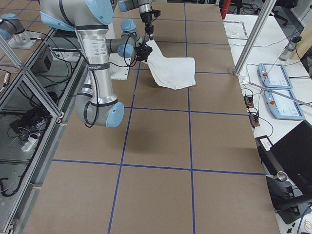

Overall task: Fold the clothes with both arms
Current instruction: 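Lift the near edge and fold it away from the robot with both grippers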

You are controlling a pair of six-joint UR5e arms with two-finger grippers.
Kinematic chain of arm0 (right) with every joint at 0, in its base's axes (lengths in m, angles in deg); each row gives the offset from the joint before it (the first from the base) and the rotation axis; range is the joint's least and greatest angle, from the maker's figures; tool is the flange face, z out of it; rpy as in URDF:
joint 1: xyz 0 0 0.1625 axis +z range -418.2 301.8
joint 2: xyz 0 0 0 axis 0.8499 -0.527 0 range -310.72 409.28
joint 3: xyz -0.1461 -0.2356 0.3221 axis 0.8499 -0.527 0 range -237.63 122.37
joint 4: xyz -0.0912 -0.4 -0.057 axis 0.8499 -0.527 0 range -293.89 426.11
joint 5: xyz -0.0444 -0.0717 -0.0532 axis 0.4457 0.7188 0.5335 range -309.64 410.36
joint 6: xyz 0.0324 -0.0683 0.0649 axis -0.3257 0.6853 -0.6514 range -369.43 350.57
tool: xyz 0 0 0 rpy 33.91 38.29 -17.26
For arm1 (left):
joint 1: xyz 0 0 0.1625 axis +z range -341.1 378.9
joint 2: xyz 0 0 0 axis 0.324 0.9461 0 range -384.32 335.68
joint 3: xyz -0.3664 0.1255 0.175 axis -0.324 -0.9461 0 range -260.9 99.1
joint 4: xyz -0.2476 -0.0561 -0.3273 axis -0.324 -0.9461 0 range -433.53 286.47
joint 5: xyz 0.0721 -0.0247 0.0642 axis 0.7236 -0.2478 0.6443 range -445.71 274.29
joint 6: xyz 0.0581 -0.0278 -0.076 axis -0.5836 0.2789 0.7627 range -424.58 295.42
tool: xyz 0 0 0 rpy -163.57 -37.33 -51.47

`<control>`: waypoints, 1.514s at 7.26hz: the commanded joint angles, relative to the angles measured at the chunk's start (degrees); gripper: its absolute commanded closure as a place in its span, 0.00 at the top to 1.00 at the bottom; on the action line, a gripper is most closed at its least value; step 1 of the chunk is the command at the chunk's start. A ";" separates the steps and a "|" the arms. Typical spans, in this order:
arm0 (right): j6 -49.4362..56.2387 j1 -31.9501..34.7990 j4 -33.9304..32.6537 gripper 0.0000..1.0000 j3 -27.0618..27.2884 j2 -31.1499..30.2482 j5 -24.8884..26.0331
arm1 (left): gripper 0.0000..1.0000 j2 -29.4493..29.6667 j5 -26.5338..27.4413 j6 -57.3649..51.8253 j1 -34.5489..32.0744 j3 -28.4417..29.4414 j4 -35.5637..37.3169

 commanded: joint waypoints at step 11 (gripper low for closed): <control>33.05 30.19 21.59 1.00 -62.76 29.57 -20.76 | 0.67 16.04 -3.51 -18.34 -21.35 48.59 -25.28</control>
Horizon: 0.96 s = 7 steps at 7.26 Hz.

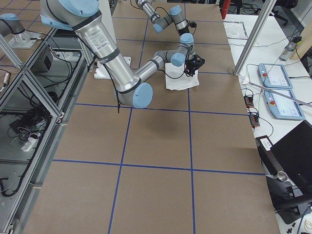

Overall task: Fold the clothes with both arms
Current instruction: 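Release the folded shirt and raise both grippers away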

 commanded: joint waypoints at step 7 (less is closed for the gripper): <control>50.94 20.16 3.53 1.00 -2.06 -13.20 -17.90 | 0.67 -6.27 -12.11 -25.93 -7.89 -1.35 -3.23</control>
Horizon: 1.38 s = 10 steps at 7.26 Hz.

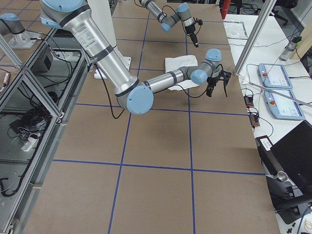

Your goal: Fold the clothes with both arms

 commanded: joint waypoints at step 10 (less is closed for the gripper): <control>62.62 23.99 -18.62 1.00 10.21 -23.20 -10.59 | 0.72 -21.46 -22.07 -66.11 -28.65 -21.40 35.94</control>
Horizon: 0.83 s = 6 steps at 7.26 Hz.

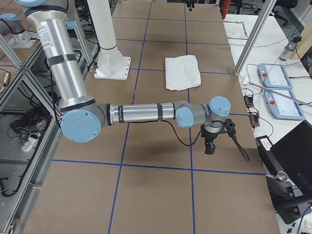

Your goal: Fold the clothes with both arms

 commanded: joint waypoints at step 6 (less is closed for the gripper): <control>5.54 2.93 -13.33 1.00 9.52 -6.05 -0.24 | 0.99 -7.12 -4.42 -2.98 -1.40 -2.65 2.29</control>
